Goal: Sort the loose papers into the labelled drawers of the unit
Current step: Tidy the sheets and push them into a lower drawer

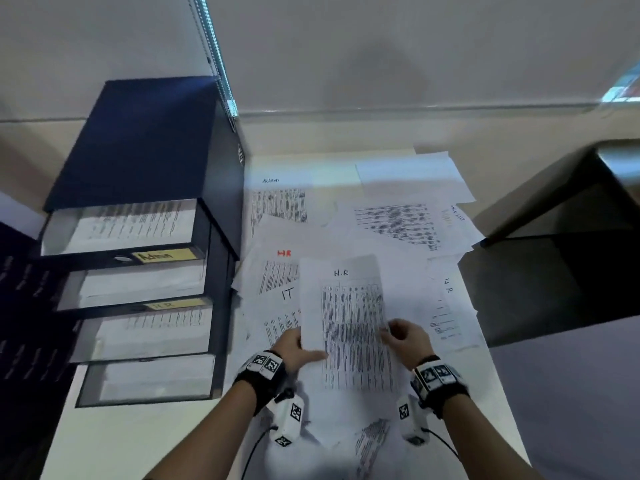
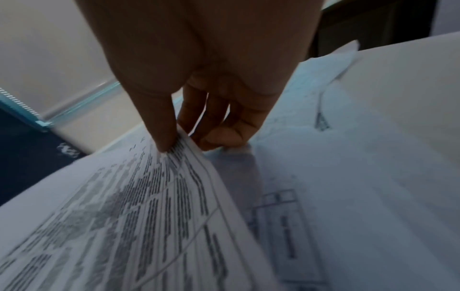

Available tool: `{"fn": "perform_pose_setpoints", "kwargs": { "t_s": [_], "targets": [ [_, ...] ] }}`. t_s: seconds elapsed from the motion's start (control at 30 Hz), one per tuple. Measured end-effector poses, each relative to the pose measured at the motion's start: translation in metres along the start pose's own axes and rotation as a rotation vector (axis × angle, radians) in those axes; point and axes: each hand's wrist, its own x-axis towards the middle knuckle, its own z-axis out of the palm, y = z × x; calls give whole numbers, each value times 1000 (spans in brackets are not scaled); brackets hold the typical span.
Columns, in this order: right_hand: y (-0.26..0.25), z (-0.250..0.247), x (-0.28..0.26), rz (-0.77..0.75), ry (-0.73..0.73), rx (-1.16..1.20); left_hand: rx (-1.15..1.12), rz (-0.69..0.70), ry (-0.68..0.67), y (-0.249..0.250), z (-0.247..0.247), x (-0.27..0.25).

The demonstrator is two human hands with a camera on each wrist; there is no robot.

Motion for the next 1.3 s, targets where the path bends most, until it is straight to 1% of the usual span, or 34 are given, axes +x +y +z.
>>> {"fn": "perform_pose_setpoints", "kwargs": {
  "t_s": [0.07, 0.13, 0.17, 0.2, 0.23, 0.3, 0.37, 0.4, 0.43, 0.5, 0.57, 0.63, 0.73, 0.83, 0.93, 1.0, 1.07, 1.1, 1.13, 1.17, 1.23, 1.27, 1.3],
  "targets": [
    [-30, -2, -4, -80, 42, 63, -109, 65, 110, 10, -10, -20],
    [-65, -8, -8, -171, 62, 183, -158, 133, 236, 23, -31, -45],
    [-86, -11, -11, -223, 51, 241, -173, 186, 291, 28, -45, -58],
    [-109, -14, -16, -274, 30, 275, -219, 229, 315, 37, -60, -76],
    [-132, -15, -20, -329, 2, 300, -305, 304, 327, 42, -73, -91],
    [-181, -18, -31, -454, -48, 294, -446, 393, 384, 54, -102, -127],
    [-227, -16, -44, -556, -89, 262, -524, 431, 506, 59, -132, -162],
    [-246, -12, -51, -565, -114, 269, -573, 426, 563, 58, -147, -179],
    [-262, -7, -58, -548, -159, 298, -630, 420, 610, 57, -159, -197],
    [-286, 8, -75, -495, -294, 348, -647, 413, 665, 44, -181, -230],
    [-300, 32, -93, -454, -426, 368, -645, 402, 660, 26, -197, -261],
    [-299, 63, -105, -391, -542, 395, -702, 345, 639, 3, -207, -284],
    [-282, 114, -111, -250, -649, 472, -751, 246, 621, -28, -212, -306],
    [-272, 150, -106, -133, -651, 518, -754, 209, 654, -50, -214, -317],
    [-278, 160, -101, -81, -579, 556, -768, 197, 625, -75, -217, -315],
    [-288, 161, -98, -100, -482, 547, -769, 203, 592, -91, -220, -308],
    [-296, 160, -94, -114, -404, 552, -744, 215, 645, -101, -223, -295],
    [-298, 159, -92, -102, -403, 570, -729, 215, 690, -103, -225, -288],
    [-300, 156, -93, -92, -437, 564, -708, 220, 742, -103, -228, -279],
    [-299, 153, -96, -87, -506, 529, -681, 226, 797, -103, -231, -270],
    [-296, 150, -104, -69, -684, 415, -617, 242, 901, -100, -237, -250],
    [-294, 149, -109, -61, -755, 389, -586, 246, 938, -99, -240, -240],
    [-294, 150, -110, -52, -789, 391, -558, 244, 964, -98, -243, -231]
  ]
}}
